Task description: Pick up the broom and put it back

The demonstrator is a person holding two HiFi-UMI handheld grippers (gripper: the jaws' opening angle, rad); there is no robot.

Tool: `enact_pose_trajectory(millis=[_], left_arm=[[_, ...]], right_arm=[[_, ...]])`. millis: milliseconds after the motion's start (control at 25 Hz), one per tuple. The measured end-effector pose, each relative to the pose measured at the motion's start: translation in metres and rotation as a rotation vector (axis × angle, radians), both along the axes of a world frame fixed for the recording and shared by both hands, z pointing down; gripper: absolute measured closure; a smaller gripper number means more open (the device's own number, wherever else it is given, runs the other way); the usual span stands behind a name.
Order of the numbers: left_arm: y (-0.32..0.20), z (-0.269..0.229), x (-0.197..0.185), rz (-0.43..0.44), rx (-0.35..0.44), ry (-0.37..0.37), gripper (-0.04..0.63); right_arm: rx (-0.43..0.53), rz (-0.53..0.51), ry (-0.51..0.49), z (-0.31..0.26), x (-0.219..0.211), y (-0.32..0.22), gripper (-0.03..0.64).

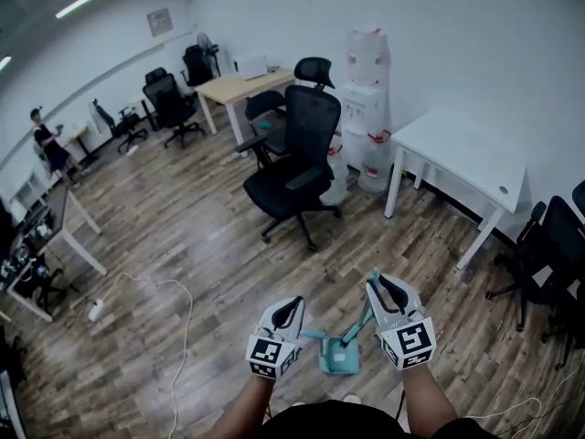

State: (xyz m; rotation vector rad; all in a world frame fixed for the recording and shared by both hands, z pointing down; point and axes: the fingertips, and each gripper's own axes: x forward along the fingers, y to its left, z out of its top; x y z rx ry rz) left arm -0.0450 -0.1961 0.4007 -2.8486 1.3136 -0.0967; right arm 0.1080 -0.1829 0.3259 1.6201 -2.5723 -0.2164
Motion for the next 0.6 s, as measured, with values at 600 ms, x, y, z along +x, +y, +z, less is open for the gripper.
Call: enact_pose_trajectory(millis=[600], left_arm=[[0.01,-0.012,0.013,0.049,0.018,0.036,0.578]], right_arm=[[0.03,0.033,0.015,-0.017,0.01,0.001,0.526]])
